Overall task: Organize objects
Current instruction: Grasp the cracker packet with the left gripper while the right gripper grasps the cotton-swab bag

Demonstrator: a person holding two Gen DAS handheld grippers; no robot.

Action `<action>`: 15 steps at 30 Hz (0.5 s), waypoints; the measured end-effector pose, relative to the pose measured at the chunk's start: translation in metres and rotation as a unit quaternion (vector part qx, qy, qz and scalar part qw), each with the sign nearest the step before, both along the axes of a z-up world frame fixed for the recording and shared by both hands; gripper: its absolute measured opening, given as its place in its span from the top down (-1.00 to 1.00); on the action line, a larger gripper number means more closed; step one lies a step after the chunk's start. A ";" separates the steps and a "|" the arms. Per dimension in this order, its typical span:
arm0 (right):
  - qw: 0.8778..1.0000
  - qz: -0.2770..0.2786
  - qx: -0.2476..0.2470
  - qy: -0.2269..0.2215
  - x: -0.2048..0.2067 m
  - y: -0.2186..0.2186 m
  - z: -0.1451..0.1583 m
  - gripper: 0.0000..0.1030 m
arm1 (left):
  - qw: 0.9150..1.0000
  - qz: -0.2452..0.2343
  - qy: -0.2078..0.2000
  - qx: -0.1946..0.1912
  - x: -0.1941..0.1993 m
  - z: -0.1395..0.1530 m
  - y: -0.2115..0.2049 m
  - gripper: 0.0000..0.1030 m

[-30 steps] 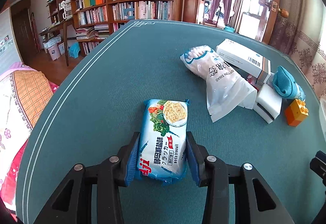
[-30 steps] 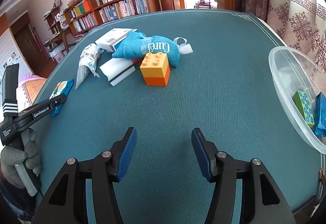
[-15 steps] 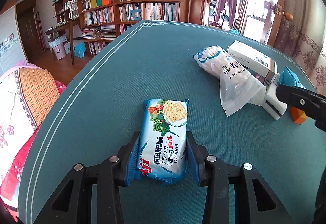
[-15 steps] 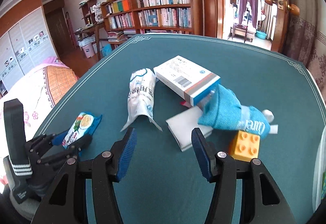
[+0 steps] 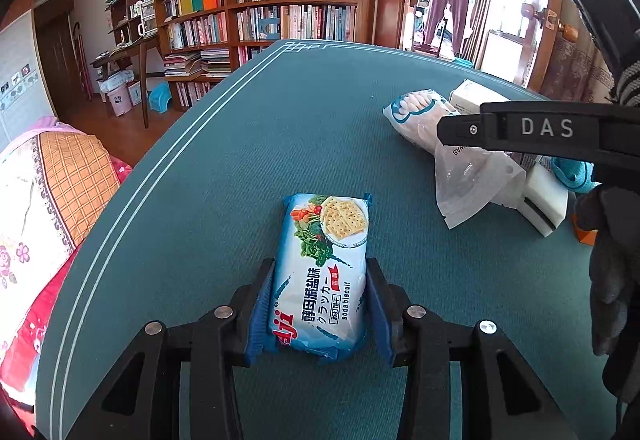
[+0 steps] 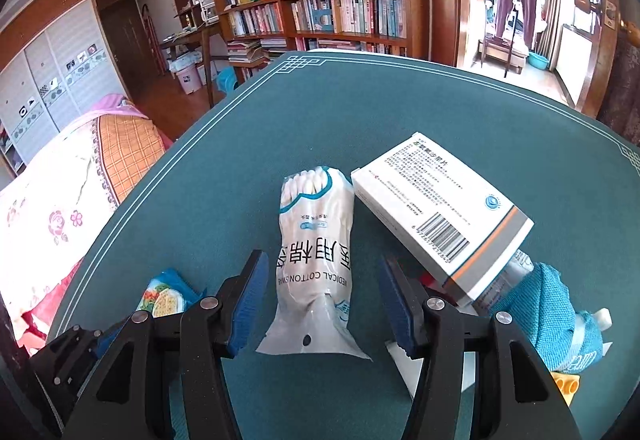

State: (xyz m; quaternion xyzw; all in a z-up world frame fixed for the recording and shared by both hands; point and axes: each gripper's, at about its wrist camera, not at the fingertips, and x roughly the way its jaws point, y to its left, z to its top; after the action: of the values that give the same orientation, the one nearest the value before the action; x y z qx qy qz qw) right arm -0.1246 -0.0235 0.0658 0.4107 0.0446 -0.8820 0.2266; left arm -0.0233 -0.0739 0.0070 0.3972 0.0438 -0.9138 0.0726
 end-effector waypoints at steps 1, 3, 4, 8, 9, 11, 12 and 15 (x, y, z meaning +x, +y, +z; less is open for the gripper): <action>1.000 0.001 0.004 0.000 -0.002 -0.004 -0.001 -0.12 | 1.000 0.000 0.001 0.002 0.000 0.000 -0.001 0.11; 1.000 -0.002 0.011 -0.002 -0.009 -0.010 -0.005 -0.12 | 1.000 0.001 0.001 0.002 0.000 0.000 -0.001 0.11; 1.000 -0.004 0.014 -0.004 -0.013 -0.013 -0.008 -0.12 | 1.000 0.001 0.001 0.001 0.001 0.000 -0.001 0.11; 1.000 -0.011 0.021 -0.011 -0.025 -0.020 -0.016 -0.12 | 1.000 0.001 0.000 -0.002 0.001 0.000 -0.002 0.11; 1.000 -0.012 0.023 -0.012 -0.027 -0.021 -0.017 -0.12 | 1.000 0.001 0.000 -0.002 0.001 0.000 -0.002 0.11; 1.000 -0.012 0.026 -0.012 -0.029 -0.024 -0.020 -0.11 | 1.000 0.001 0.000 -0.002 0.001 0.000 -0.002 0.11; 0.999 -0.011 0.028 -0.013 -0.030 -0.026 -0.022 -0.11 | 1.000 0.001 0.000 -0.002 0.001 0.000 -0.002 0.11; 0.999 -0.005 0.036 -0.012 -0.029 -0.029 -0.024 0.11 | 1.000 0.001 0.000 -0.001 0.001 0.000 -0.002 0.11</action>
State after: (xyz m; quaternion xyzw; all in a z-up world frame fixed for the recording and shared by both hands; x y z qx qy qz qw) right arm -0.1539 -0.0520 0.0416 0.4293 0.0720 -0.8760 0.2080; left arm -0.0228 -0.0759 0.0070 0.3969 0.0430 -0.9138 0.0740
